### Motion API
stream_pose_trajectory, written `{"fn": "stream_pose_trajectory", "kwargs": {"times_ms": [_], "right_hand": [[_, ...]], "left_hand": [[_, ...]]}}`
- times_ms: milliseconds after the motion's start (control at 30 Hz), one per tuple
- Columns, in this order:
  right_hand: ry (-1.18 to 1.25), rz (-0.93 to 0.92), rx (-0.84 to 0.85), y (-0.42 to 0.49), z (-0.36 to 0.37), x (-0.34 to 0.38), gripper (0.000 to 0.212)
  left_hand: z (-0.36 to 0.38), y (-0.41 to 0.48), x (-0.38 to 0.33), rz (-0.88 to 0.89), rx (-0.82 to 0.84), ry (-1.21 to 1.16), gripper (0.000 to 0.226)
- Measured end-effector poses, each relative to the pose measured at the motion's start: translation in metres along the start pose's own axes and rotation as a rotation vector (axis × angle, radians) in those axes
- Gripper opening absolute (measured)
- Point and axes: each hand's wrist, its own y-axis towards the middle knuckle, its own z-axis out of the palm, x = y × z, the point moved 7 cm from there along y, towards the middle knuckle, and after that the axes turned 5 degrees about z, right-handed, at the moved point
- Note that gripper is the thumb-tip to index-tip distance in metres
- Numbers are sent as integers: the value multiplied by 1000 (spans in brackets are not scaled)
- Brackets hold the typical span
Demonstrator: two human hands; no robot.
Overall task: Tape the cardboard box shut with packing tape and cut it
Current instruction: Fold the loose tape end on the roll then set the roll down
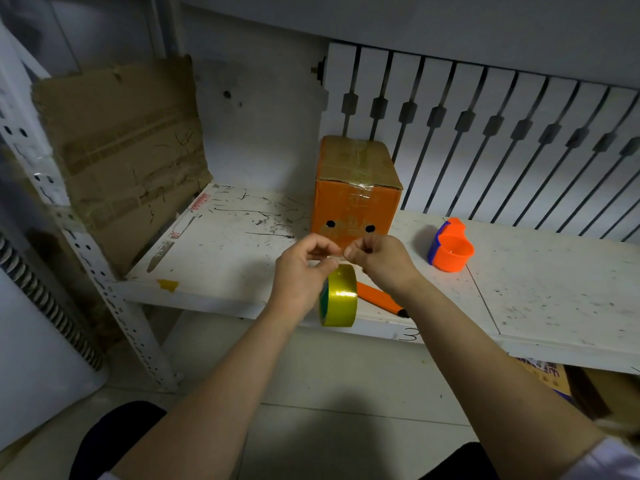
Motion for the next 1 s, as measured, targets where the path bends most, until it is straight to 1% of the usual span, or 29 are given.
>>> {"fn": "stream_pose_trajectory", "kwargs": {"times_ms": [67,133,233,367,467,567,700,767,833,867,933,967,1000], "right_hand": [[1,2,10,0,-2,1,12],[-14,-1,27,-1,-3,3,19],[-24,0,46,-3,-4,5,24],[-36,8,72,-4,-5,9,18],[-45,3,98,-5,-5,12,13],[3,-9,125,-6,-9,15,13],[122,-25,190,-8,-7,12,25],[166,-22,161,-8,-4,7,28],[210,-39,95,-7,-3,4,30],[239,-47,60,-7,-3,2,34],[291,-51,-7,-7,-6,-1,53],[314,-49,-34,-7,-7,-3,59],[339,-52,-52,-7,-9,-3,57]], "left_hand": [[1,-1,-2,15,8,1,26],[1,-2,-3,22,-12,-10,21],[-2,-2,-2,3,-53,-14,21],[-2,-3,-5,1,-82,22,24],[-5,-2,-8,38,-128,43,21],[-8,-3,-11,68,-172,74,20],[-10,-2,-13,38,-192,58,22],[-10,-1,-14,18,-188,44,22],[-10,-1,-16,8,-183,31,22],[-10,0,-17,2,-178,28,21],[-10,0,-16,-15,-176,19,22],[-11,-1,-15,-29,-179,9,22],[-12,-1,-14,-43,-181,-7,23]]}}
